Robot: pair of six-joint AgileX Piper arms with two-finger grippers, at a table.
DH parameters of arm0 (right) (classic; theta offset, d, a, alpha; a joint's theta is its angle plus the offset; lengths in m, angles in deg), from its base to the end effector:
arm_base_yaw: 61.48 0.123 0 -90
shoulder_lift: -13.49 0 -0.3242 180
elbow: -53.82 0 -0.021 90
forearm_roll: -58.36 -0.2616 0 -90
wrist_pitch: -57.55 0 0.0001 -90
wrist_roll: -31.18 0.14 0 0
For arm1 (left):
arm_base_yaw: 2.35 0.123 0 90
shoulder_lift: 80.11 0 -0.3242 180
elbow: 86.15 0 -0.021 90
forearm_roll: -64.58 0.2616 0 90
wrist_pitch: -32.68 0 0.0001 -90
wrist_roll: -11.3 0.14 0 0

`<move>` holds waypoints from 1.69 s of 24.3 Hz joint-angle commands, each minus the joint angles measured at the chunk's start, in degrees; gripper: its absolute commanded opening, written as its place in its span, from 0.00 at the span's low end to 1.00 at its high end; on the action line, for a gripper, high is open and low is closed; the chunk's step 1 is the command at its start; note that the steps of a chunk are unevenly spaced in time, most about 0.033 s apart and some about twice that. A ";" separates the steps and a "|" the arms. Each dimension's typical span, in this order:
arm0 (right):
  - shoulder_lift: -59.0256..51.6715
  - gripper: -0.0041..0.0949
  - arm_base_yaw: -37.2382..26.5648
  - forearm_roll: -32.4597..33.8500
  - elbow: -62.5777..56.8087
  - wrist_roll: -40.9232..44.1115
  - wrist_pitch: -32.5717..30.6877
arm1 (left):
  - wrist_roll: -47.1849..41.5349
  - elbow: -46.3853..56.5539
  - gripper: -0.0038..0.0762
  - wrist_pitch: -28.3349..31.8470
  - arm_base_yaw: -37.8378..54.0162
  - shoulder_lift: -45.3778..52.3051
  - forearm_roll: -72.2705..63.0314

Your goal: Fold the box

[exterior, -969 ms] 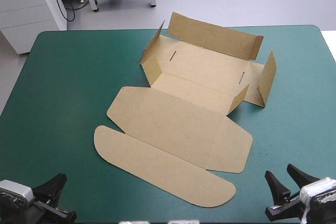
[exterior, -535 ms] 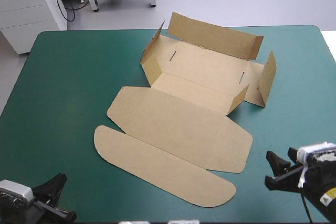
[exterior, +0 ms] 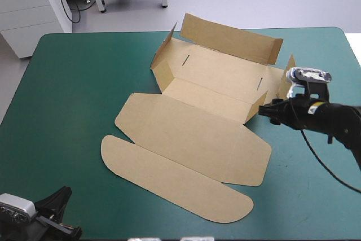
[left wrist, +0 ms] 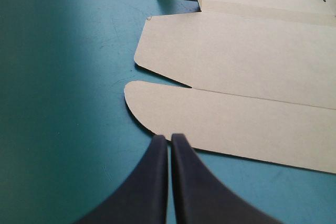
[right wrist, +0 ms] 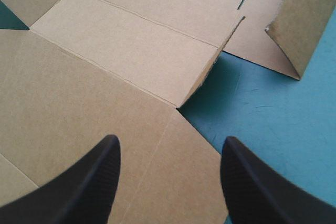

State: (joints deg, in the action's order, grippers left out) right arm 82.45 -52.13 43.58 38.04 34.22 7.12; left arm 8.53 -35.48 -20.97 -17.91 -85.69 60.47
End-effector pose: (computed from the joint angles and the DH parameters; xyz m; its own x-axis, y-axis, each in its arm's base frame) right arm 0.2328 0.0663 0.3747 -0.7366 0.0951 -0.6696 -0.1413 0.9466 0.2900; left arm 0.0119 -0.0117 0.2698 -0.3545 0.0046 -0.9350 0.2891 0.9515 -0.1049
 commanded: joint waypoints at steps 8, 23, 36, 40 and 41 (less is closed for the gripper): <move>19.83 0.57 0.02 -0.56 13.38 5.03 -5.69 | 0.09 -1.24 0.06 4.07 -0.15 0.04 -0.41; 37.42 0.55 0.02 0.61 24.47 12.07 -6.46 | 0.09 -1.24 0.06 4.07 -0.15 0.04 -0.41; 44.09 0.32 0.02 5.51 35.59 12.22 -21.41 | 0.09 -1.24 0.06 4.07 -0.15 0.04 -0.41; 43.87 0.14 0.12 3.48 35.38 9.47 -21.51 | 0.09 -1.24 0.06 4.22 -0.15 0.04 -0.27; 43.87 0.03 0.26 2.79 35.38 7.97 -21.51 | 0.09 -1.24 0.06 4.21 -0.15 0.04 -0.24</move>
State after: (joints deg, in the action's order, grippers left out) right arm 130.03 -51.91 47.87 71.76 44.65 -12.63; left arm 8.53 -35.48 -20.97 -17.91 -85.69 60.50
